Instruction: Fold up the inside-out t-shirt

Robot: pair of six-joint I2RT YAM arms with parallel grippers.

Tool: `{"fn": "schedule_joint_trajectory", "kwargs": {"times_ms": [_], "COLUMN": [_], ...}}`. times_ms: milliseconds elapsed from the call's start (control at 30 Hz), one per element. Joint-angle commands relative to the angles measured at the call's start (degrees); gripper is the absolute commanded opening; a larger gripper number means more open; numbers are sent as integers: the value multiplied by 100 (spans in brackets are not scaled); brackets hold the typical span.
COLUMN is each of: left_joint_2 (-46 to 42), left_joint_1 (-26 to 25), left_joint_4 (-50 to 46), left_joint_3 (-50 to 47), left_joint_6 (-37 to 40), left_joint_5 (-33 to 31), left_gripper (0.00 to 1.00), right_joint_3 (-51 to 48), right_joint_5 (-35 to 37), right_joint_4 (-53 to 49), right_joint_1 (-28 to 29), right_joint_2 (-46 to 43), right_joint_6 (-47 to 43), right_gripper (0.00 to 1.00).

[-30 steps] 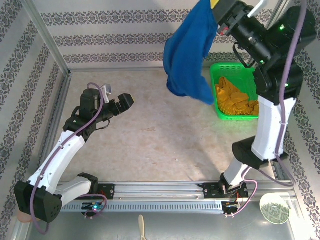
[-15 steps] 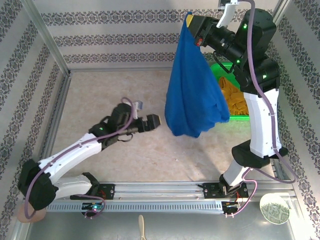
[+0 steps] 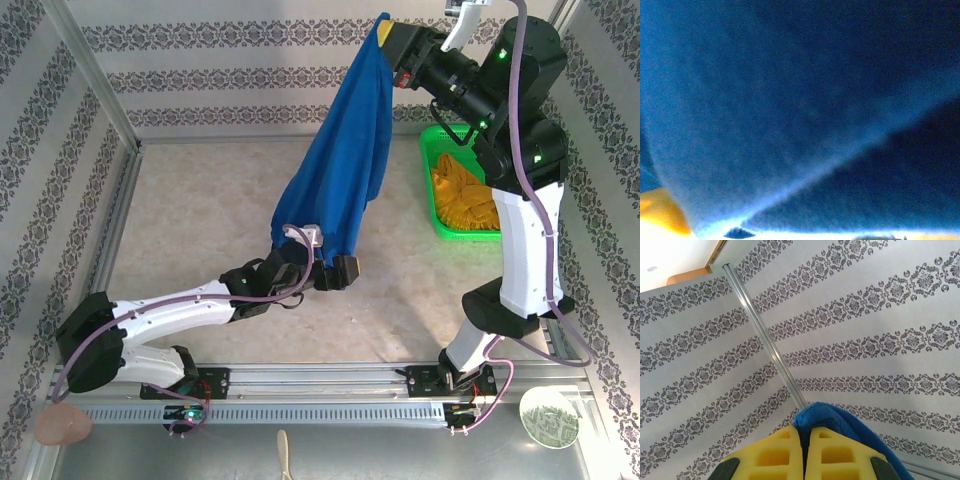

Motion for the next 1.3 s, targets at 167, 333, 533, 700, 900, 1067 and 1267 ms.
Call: {"fn": "schedule_joint_trajectory", "kwargs": {"times_ms": [167,333,533,700,900,1067,1267], "left_joint_2": [510,164,-1616,-1848,-1574,-1100,-516], "left_joint_1": [306,1137,1901,2818,3489,3599,3350], "left_joint_4": [362,-260,-347,-1877,-2636,-3080,-1635], "left_joint_3": [493,1114,1105,2413,3497,3521,1378], "left_joint_6": [233,607,1103,1839,2121,1853,783], "left_joint_5": [-1109,-299,-657,-497,211,953,2385], "left_gripper": [48,0,0,0,0,0,12], "right_joint_3": [-77,-411,-1156,-1361,-1728,-3608,-7909], "right_joint_5": [262,442,709,751,989,882,1317], "right_joint_4": [286,251,361,387,368,693,1655], "right_joint_1": [76,-131,-468,-499,-547,-431,-213], "right_joint_2": [-370,-630,-1048,-1145,-1422,-2296,-4033], "right_joint_6": [-9,-87,-161,-202,-342,-330,87], "right_gripper": [0,0,0,0,0,0,0]}}
